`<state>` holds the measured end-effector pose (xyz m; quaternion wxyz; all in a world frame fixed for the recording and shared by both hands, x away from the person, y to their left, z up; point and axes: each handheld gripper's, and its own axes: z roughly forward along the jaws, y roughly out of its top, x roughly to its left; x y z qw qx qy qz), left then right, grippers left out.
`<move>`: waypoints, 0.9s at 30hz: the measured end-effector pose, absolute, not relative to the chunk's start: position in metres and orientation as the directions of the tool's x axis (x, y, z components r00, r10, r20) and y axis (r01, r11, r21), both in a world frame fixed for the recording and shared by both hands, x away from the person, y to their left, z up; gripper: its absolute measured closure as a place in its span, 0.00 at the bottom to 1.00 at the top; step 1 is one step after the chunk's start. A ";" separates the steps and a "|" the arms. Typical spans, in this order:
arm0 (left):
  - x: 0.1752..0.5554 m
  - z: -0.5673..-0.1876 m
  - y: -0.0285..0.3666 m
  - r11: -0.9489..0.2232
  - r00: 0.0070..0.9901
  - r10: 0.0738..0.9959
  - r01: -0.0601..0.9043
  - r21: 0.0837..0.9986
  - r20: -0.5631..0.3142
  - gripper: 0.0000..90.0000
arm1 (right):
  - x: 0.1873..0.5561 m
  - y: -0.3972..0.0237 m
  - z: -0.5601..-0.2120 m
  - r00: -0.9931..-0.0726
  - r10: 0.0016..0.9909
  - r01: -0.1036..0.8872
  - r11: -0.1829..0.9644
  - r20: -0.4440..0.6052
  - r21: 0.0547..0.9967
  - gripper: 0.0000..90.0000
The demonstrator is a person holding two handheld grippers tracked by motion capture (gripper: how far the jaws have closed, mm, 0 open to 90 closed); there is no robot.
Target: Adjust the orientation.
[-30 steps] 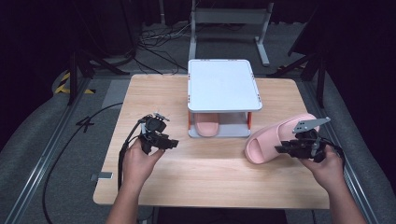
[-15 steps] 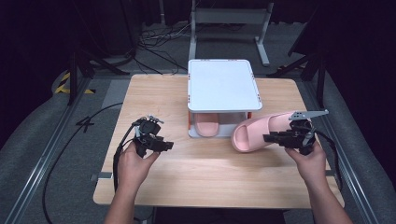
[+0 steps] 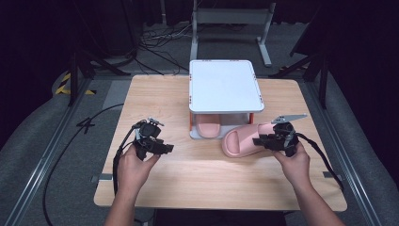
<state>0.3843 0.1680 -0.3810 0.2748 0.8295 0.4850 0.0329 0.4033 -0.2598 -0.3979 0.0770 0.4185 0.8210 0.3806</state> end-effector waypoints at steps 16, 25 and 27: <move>0.387 -0.381 0.164 -0.382 0.531 0.819 0.787 0.484 -0.217 0.56 | 0.402 -0.277 -0.384 -0.590 0.806 0.550 0.439 -0.042 0.710 0.62; 0.377 -0.381 0.179 -0.350 0.499 0.840 0.799 0.488 -0.214 0.56 | 0.449 -0.302 -0.387 -0.523 0.839 0.609 0.491 -0.150 0.623 0.73; 0.375 -0.381 0.183 -0.345 0.492 0.844 0.802 0.488 -0.214 0.56 | 0.462 -0.304 -0.394 -0.522 0.840 0.629 0.497 -0.149 0.598 0.77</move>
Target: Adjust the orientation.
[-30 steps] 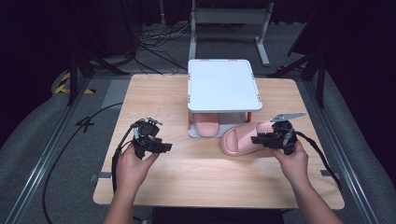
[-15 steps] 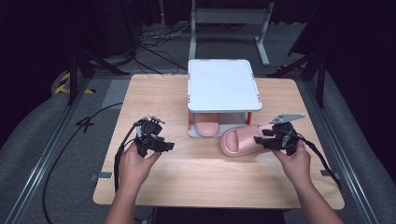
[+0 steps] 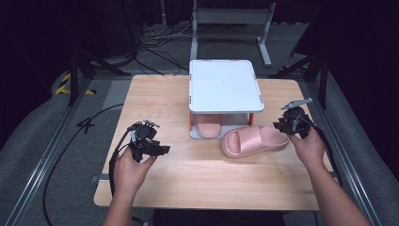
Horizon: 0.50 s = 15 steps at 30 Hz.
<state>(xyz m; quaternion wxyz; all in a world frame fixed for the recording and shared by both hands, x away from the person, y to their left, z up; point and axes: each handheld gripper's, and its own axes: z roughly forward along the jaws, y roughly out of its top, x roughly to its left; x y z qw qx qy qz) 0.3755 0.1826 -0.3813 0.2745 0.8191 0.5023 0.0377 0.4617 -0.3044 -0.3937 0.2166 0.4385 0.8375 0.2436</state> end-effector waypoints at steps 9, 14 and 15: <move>0.366 -0.388 0.194 -0.322 0.462 0.860 0.821 0.471 -0.217 0.56 | 0.505 -0.311 -0.416 -0.488 0.859 0.706 0.494 -0.156 0.508 0.80; 0.363 -0.387 0.199 -0.312 0.451 0.866 0.826 0.470 -0.217 0.56 | 0.516 -0.313 -0.428 -0.470 0.869 0.743 0.484 -0.154 0.462 0.77; 0.363 -0.387 0.200 -0.313 0.452 0.865 0.824 0.471 -0.216 0.56 | 0.516 -0.314 -0.430 -0.471 0.870 0.749 0.483 -0.148 0.453 0.78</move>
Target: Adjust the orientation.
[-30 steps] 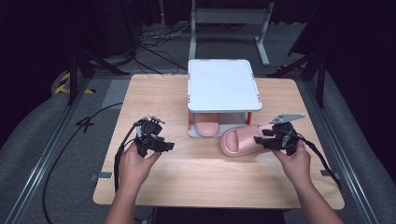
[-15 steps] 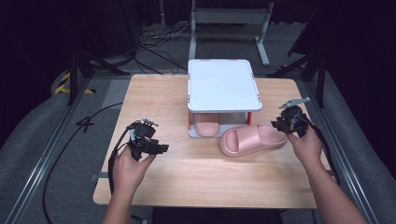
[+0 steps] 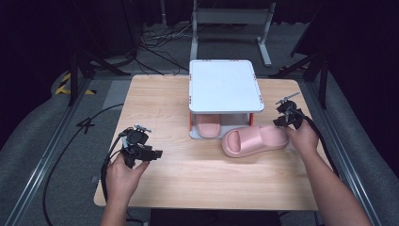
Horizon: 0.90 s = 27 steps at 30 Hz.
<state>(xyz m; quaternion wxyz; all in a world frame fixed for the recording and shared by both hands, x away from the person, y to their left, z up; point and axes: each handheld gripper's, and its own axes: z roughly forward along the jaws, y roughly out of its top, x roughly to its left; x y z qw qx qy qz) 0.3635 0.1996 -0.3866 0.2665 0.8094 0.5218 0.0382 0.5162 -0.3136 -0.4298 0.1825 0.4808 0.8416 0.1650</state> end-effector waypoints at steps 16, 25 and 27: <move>0.382 -0.380 0.166 -0.379 0.526 0.824 0.787 0.487 -0.209 0.56 | 0.421 -0.308 -0.433 -0.592 0.792 0.695 0.597 -0.153 0.401 0.86; 0.390 -0.380 0.158 -0.395 0.543 0.813 0.779 0.487 -0.210 0.56 | 0.369 -0.286 -0.438 -0.665 0.733 0.638 0.657 -0.142 0.402 0.88; 0.390 -0.380 0.158 -0.394 0.543 0.812 0.780 0.487 -0.213 0.56 | 0.357 -0.281 -0.438 -0.685 0.718 0.625 0.666 -0.124 0.406 0.88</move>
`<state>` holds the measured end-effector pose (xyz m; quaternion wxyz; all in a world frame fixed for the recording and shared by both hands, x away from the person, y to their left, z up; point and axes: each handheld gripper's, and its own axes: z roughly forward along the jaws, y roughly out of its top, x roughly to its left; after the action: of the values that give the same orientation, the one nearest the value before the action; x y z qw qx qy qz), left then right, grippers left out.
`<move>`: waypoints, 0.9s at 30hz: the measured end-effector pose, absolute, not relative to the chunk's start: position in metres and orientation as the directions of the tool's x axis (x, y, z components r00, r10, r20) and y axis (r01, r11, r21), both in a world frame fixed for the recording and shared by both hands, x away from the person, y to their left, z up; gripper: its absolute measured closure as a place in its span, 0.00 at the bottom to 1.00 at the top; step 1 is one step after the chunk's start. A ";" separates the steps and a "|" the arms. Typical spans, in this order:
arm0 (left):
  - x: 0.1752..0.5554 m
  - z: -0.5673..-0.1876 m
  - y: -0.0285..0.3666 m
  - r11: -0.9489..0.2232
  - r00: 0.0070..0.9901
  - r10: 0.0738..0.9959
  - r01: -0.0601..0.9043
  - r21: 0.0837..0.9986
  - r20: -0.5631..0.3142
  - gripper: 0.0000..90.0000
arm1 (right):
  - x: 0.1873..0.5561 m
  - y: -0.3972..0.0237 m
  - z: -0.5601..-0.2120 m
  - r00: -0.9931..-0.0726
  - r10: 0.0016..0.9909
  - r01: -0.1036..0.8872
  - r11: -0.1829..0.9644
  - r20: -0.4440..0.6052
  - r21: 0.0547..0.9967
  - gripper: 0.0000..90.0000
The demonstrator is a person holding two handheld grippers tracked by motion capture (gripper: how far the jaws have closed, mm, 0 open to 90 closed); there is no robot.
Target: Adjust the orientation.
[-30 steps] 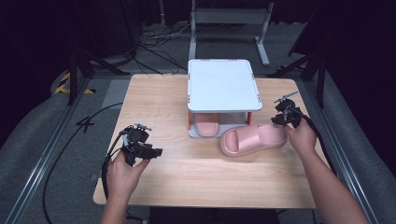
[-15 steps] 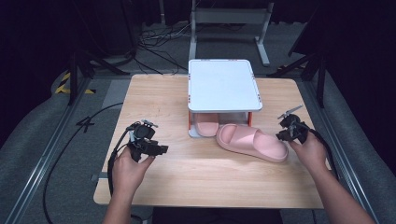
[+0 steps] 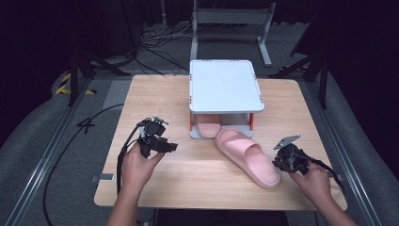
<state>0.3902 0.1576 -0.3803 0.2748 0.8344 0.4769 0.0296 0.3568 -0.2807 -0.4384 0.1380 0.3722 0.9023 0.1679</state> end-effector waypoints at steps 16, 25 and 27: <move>0.389 -0.380 0.164 -0.383 0.533 0.819 0.785 0.488 -0.215 0.56 | 0.372 -0.246 -0.406 -0.750 0.655 0.526 0.673 -0.089 0.520 0.65; 0.391 -0.383 0.168 -0.373 0.522 0.823 0.794 0.480 -0.223 0.56 | 0.394 -0.234 -0.416 -0.740 0.673 0.581 0.649 -0.014 0.491 0.85; 0.392 -0.384 0.168 -0.375 0.522 0.824 0.795 0.477 -0.221 0.56 | 0.391 -0.234 -0.415 -0.732 0.680 0.581 0.645 -0.027 0.496 0.87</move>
<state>0.3924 0.1683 -0.3837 0.2720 0.8288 0.4883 0.0270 0.3908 -0.2335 -0.4150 0.1062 0.3501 0.9007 0.2343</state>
